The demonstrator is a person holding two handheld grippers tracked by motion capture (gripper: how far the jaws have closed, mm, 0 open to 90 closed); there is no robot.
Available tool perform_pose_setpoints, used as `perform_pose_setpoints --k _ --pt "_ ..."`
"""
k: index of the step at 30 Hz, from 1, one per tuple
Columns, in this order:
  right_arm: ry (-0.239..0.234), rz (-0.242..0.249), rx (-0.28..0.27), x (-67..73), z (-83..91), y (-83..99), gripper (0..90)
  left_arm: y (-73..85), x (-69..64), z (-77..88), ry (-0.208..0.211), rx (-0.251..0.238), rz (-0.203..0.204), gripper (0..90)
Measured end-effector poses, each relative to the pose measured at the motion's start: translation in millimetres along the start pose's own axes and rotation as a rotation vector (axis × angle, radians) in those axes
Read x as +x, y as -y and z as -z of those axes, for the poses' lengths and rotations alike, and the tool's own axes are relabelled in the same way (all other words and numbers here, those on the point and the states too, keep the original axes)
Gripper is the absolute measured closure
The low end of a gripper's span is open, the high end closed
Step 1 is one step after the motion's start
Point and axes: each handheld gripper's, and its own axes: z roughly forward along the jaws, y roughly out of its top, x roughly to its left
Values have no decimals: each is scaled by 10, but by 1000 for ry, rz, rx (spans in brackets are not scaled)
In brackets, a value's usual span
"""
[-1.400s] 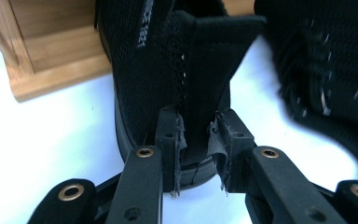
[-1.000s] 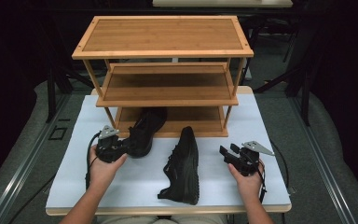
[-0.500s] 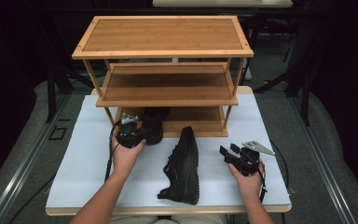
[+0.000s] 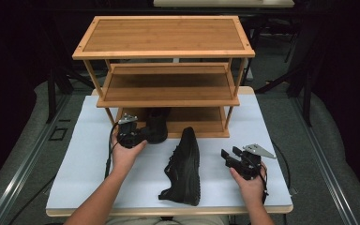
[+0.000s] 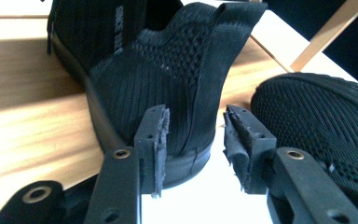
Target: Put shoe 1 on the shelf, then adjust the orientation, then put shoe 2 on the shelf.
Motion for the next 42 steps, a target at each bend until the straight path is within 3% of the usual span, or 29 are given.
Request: perform_pose_setpoints --k 3,7,15,19,21,22,24,28,30,34,36,37,38,39,40,42 --pt "8 34 9 43 14 10 442 36 84 122 2 14 -13 574" --pt "19 64 9 112 45 27 443 113 172 347 0 -12 -16 559" --pt "2 123 34 261 84 42 442 358 284 676 -7 -4 -84 529" --pt "-3 159 45 350 66 48 442 468 326 790 -12 -2 -136 527" --pt "-27 173 37 399 80 16 442 493 355 867 -17 -15 -156 515" --pt "11 177 51 455 118 -22 439 501 367 894 -20 -20 -152 512" --pt "-57 172 58 503 146 -70 432 535 404 950 -18 -8 -133 511" --pt "-105 196 84 640 147 -130 431 645 477 979 -29 16 -126 510" --pt "-73 192 87 714 155 -164 425 660 501 958 -22 22 -129 511" --pt "-150 188 61 852 149 -248 410 631 515 869 -8 28 -126 510" --pt "-125 213 46 936 163 -266 465 632 515 825 -7 40 -111 508" --pt "-135 220 38 964 165 -269 482 630 514 811 -6 48 -107 508" --pt "-106 228 36 999 171 -272 493 630 513 800 -3 48 -105 508" --pt "-123 230 32 1016 172 -275 497 627 514 794 0 46 -105 507" --pt "-101 233 32 1036 180 -279 499 624 515 792 -2 40 -99 506" --pt "-126 207 27 1065 180 -292 485 619 521 793 -6 28 -88 503"
